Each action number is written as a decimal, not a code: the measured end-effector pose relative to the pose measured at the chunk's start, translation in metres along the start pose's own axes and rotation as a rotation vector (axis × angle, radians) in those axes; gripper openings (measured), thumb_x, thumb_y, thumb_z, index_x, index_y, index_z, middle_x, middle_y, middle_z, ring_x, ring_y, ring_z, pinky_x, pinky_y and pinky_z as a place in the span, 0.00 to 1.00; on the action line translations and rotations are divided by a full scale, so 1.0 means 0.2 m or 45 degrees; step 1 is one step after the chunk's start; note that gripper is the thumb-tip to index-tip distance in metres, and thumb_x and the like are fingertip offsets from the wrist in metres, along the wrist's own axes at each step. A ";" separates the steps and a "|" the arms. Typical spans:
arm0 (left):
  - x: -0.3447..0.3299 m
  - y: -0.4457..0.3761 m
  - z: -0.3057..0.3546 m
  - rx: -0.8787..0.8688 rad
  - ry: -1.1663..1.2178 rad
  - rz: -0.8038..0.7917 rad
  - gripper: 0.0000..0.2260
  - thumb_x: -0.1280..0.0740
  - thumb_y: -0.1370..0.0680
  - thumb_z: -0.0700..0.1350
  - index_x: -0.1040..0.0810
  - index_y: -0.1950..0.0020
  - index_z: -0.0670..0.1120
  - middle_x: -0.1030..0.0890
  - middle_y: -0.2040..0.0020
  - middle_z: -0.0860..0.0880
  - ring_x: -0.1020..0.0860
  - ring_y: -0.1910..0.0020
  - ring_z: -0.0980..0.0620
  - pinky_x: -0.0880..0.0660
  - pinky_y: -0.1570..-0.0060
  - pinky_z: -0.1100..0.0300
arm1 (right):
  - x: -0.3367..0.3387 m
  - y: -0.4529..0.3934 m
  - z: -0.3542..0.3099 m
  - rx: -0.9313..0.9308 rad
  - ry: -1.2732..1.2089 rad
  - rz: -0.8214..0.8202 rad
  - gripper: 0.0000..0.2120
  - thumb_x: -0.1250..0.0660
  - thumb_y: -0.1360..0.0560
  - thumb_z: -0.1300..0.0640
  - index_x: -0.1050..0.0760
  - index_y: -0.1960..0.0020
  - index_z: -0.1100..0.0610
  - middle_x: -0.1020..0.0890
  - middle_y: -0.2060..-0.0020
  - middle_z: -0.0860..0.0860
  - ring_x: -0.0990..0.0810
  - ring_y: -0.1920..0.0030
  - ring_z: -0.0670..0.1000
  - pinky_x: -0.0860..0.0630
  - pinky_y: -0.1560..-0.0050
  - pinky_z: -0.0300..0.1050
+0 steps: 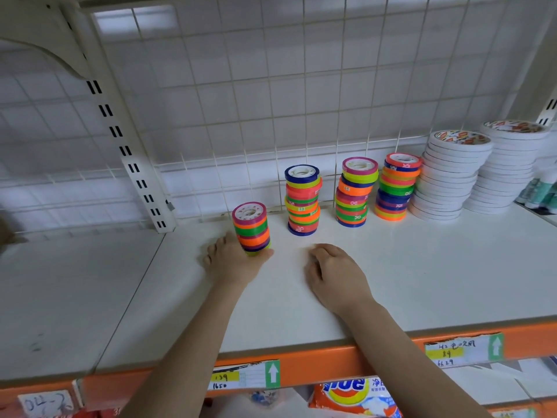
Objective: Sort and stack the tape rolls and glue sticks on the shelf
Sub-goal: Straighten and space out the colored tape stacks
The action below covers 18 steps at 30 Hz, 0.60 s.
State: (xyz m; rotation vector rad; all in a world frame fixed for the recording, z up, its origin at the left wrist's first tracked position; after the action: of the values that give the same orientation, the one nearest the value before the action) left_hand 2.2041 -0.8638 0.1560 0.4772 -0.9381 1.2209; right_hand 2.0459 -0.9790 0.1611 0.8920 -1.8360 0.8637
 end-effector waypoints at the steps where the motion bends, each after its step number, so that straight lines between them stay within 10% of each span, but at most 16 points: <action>1: 0.00 -0.01 0.00 0.002 0.103 -0.001 0.35 0.26 0.40 0.65 0.28 0.41 0.47 0.23 0.43 0.46 0.27 0.41 0.43 0.30 0.42 0.51 | 0.00 0.00 0.00 0.002 0.002 0.000 0.20 0.48 0.20 0.53 0.32 0.31 0.57 0.31 0.31 0.50 0.35 0.31 0.49 0.40 0.33 0.38; 7: 0.07 -0.07 0.06 -0.066 0.906 -0.180 0.35 0.19 0.40 0.46 0.30 0.38 0.46 0.22 0.44 0.49 0.23 0.46 0.49 0.26 0.52 0.60 | 0.00 0.00 0.00 0.014 0.001 -0.008 0.20 0.48 0.20 0.52 0.33 0.30 0.57 0.32 0.31 0.50 0.35 0.31 0.50 0.40 0.32 0.39; 14: 0.04 -0.09 0.05 -0.038 1.061 -0.275 0.41 0.22 0.51 0.56 0.25 0.39 0.46 0.19 0.46 0.48 0.20 0.49 0.50 0.23 0.51 0.57 | 0.00 0.00 0.01 0.023 0.001 0.002 0.20 0.48 0.20 0.52 0.33 0.31 0.57 0.31 0.31 0.51 0.34 0.31 0.50 0.41 0.31 0.39; 18: 0.04 -0.09 0.04 -0.051 1.065 -0.279 0.36 0.19 0.43 0.45 0.26 0.38 0.45 0.20 0.46 0.48 0.21 0.49 0.50 0.23 0.56 0.63 | 0.00 0.00 0.01 0.030 0.013 -0.008 0.20 0.48 0.19 0.53 0.33 0.30 0.57 0.32 0.31 0.50 0.35 0.31 0.49 0.42 0.31 0.37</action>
State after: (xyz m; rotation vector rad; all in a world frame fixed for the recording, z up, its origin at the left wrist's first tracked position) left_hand 2.2187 -0.8717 0.1698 0.0073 -0.1859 1.0509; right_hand 2.0457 -0.9804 0.1607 0.9057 -1.8173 0.8860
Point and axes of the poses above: each hand's wrist, its own y-axis away from the middle knuckle, its own x-axis out of the back of the hand, z = x × y, the point moved 1 cm from there along -y, towards the middle knuckle
